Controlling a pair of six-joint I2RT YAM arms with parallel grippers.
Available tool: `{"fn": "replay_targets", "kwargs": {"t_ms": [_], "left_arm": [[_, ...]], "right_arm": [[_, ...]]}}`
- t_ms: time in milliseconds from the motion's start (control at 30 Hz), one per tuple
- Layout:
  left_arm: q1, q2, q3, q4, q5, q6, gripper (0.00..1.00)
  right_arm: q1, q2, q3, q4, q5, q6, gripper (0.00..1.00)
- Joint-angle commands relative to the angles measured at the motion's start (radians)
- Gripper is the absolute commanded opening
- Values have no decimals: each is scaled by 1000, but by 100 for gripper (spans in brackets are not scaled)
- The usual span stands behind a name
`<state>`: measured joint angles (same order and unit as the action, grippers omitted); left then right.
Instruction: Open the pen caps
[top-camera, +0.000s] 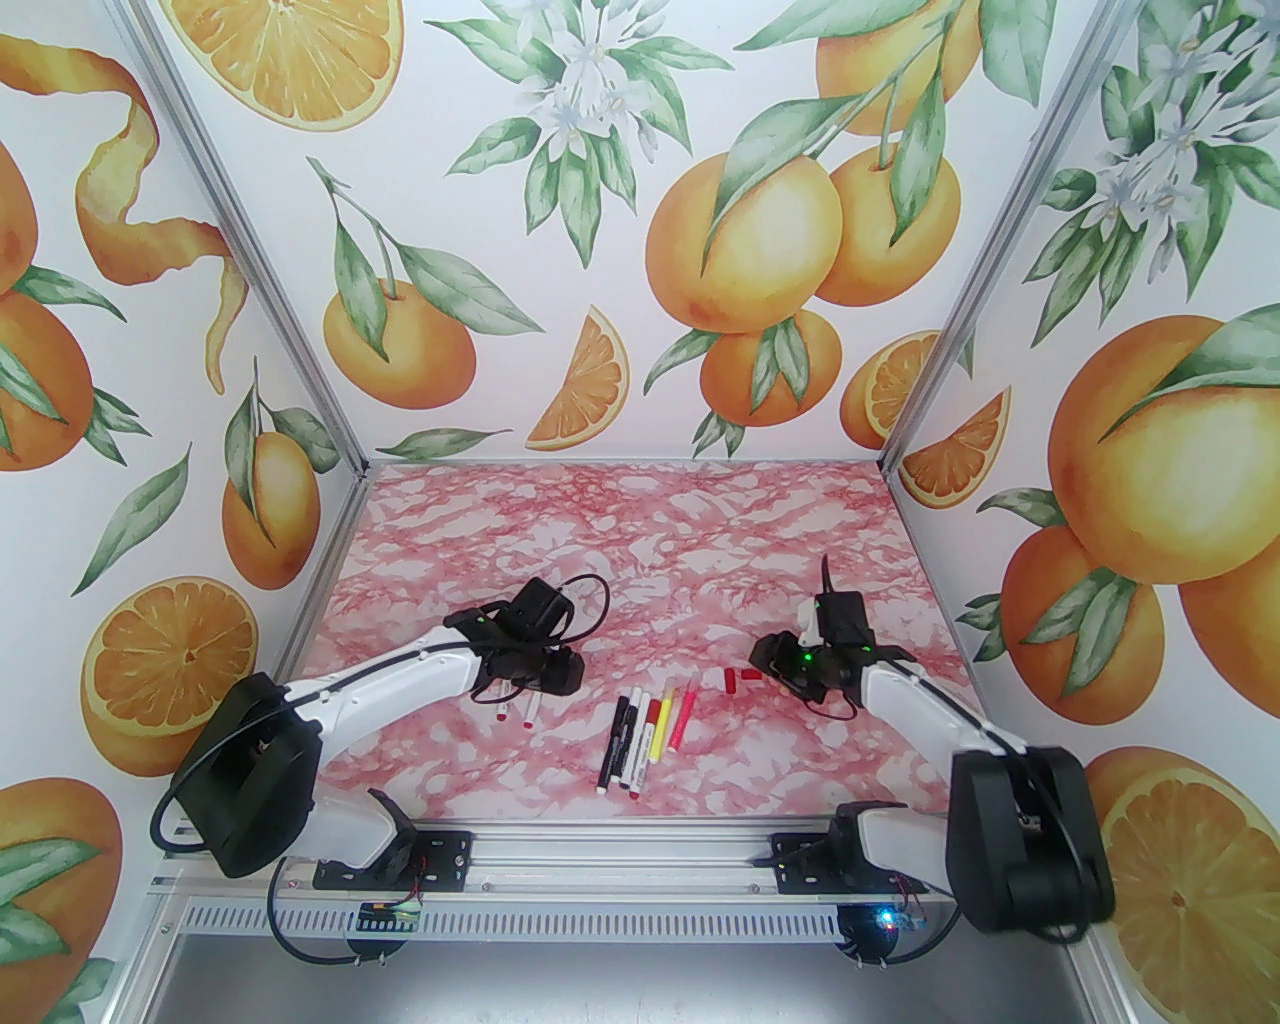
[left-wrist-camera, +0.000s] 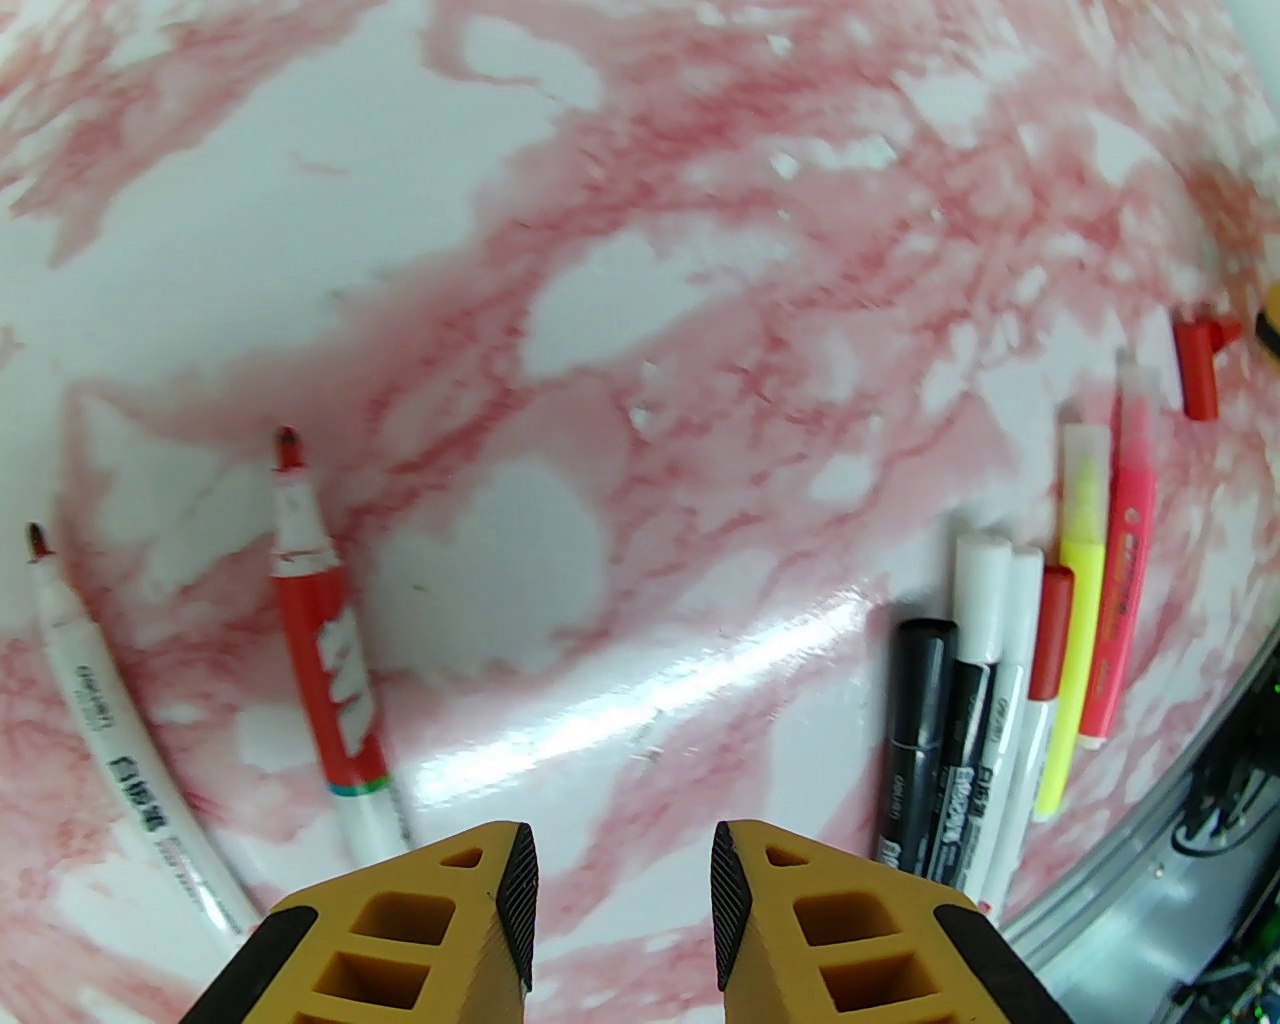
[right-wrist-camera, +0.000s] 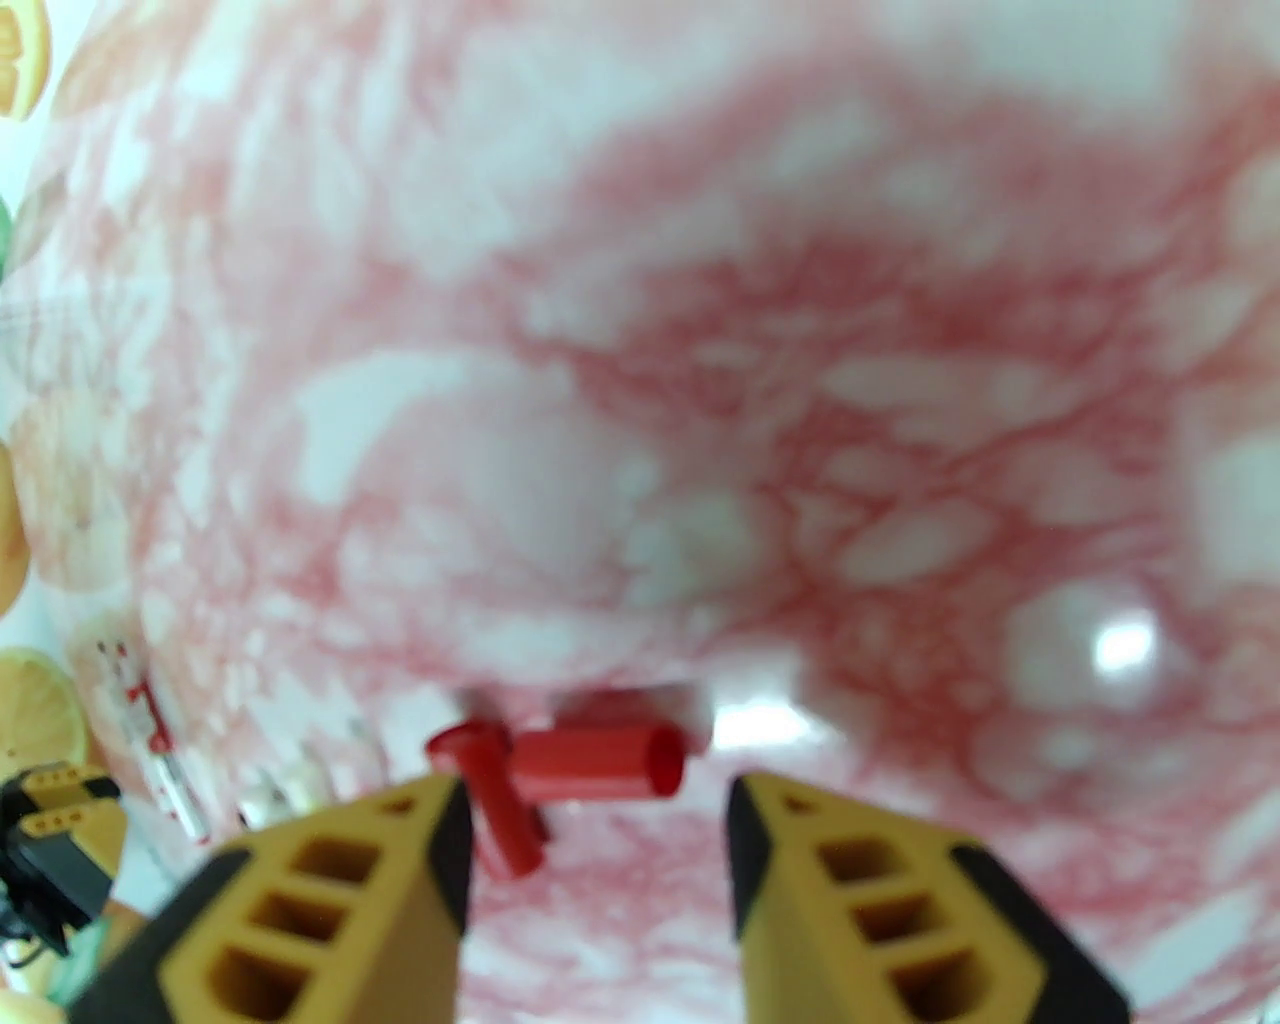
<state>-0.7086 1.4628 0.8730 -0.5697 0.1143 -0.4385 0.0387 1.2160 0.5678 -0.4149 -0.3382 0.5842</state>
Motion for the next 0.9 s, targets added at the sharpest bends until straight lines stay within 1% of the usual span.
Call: {"fn": "replay_targets", "kwargs": {"t_ms": [0, 100, 233, 333, 400, 567, 667, 867], "left_arm": [[-21, 15, 4, 43, 65, 4, 37], [-42, 37, 6, 68, 127, 13, 37], [-70, 70, 16, 81, 192, 32, 37], [-85, 94, 29, 68, 223, 38, 37], [-96, 107, 42, 44, 224, 36, 37], [-119, 137, 44, 31, 220, -1, 37], [-147, 158, 48, 46, 214, -39, 40], [-182, 198, 71, 47, 166, -92, 40]], "right_arm": [[34, -88, 41, -81, 93, -27, 50], [121, -159, 65, -96, 125, -38, 49], [244, -212, 97, -101, 113, -37, 47], [314, -230, 118, -117, 116, -36, 47], [346, -234, 135, -138, 118, -45, 46], [372, -243, 154, -175, 128, -63, 45], [372, -251, 149, -176, 140, -63, 44], [372, -250, 155, -175, 144, -60, 44]]}}
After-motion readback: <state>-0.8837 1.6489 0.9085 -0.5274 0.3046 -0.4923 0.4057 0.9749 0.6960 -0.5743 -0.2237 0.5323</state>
